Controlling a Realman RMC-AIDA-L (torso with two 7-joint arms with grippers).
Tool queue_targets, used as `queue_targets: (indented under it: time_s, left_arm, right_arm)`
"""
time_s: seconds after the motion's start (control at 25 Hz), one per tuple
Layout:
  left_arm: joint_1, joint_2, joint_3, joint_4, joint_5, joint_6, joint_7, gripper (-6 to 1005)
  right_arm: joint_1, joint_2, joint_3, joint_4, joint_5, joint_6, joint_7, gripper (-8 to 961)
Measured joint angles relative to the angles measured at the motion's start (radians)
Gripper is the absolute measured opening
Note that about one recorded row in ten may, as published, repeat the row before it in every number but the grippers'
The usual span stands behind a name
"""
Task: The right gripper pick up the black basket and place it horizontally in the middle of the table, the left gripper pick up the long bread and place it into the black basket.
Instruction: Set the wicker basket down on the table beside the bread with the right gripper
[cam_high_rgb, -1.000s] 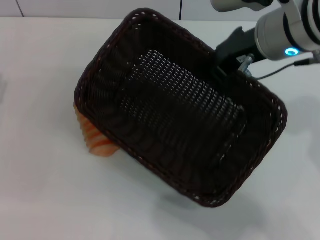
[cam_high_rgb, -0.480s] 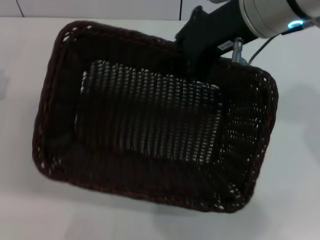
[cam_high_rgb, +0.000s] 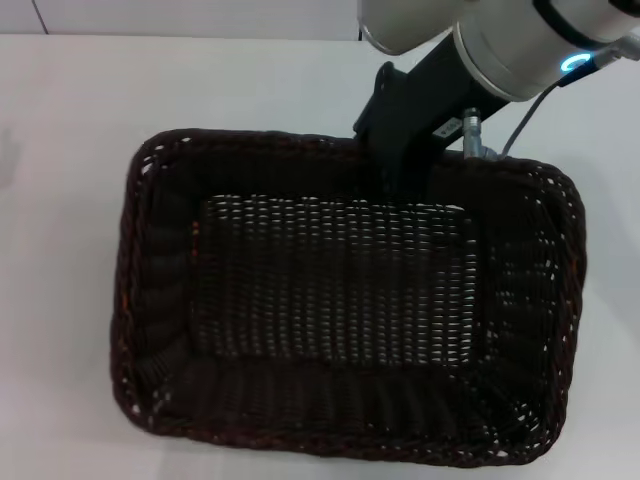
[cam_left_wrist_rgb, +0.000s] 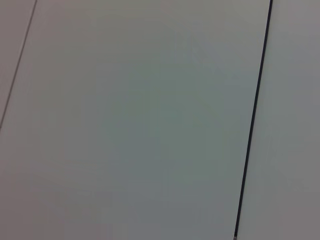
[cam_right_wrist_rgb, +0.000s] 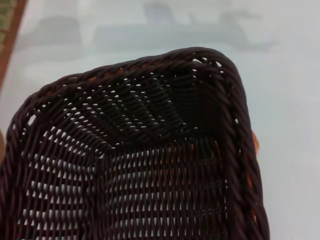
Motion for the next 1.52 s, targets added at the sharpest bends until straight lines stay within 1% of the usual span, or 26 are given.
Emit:
queue_targets:
  time_s: [0.12,0.16,0.2,0.28,0.32,0.44,0.48,0.56,0.8,0.84,0.88,1.04,1.36,1.52]
  left_arm:
    - [-0.008,0.000,-0.005,0.008,0.000,-0.001,0.000,845]
    - [-0.009,0.000,-0.007,0.010,0.000,-0.001,0.001,845]
    - [-0.010,0.000,-0.010,0.012,0.000,-0.001,0.001,845]
    - [-0.011,0.000,-0.010,0.012,0.000,-0.001,0.001,845]
    - [-0.011,-0.001,-0.011,0.012,0.000,-0.001,0.001,845]
    - [-0.012,-0.001,-0.012,0.012,0.000,-0.001,0.001,845]
    - [-0.012,-0.001,-0.012,0.011,0.000,-0.001,0.001,845]
    - [-0.013,-0.002,-0.012,0.010,0.000,-0.001,0.000,845]
    - [-0.015,-0.004,-0.013,0.011,0.000,0.002,-0.008,845]
    - [-0.015,-0.004,-0.013,0.011,0.000,0.003,-0.008,845]
    - [-0.015,-0.004,-0.013,0.010,0.000,0.004,-0.009,845]
    - [-0.014,-0.005,-0.013,0.007,0.000,0.005,-0.011,845]
    - [-0.012,-0.006,-0.010,0.004,0.000,0.008,-0.019,845]
    - [-0.008,-0.006,-0.008,0.004,0.000,0.010,-0.032,845]
  right_arm:
    - [0.007,-0.007,-0.010,0.017,-0.025,0.003,0.029,164]
    - [0.015,-0.013,-0.015,0.043,-0.027,0.004,0.036,164]
    - [0.015,-0.013,-0.015,0.043,-0.027,0.004,0.036,165]
    - [0.032,-0.019,-0.031,0.090,-0.027,0.005,0.039,167]
    - [0.032,-0.019,-0.031,0.090,-0.027,0.005,0.039,167]
    - [0.058,-0.022,-0.066,0.158,-0.040,0.005,0.038,169]
    - [0.058,-0.022,-0.066,0.158,-0.040,0.005,0.038,170]
    - [0.072,-0.018,-0.090,0.182,-0.062,0.005,0.035,171]
    - [0.096,-0.014,-0.113,0.215,-0.075,0.001,0.033,175]
    - [0.105,-0.009,-0.118,0.233,-0.094,-0.003,0.029,176]
    - [0.105,-0.009,-0.118,0.233,-0.094,-0.003,0.029,177]
    - [0.123,0.005,-0.138,0.271,-0.138,-0.019,0.022,180]
    - [0.145,0.019,-0.166,0.280,-0.182,-0.035,0.031,185]
    - [0.158,0.022,-0.191,0.282,-0.205,-0.049,0.051,188]
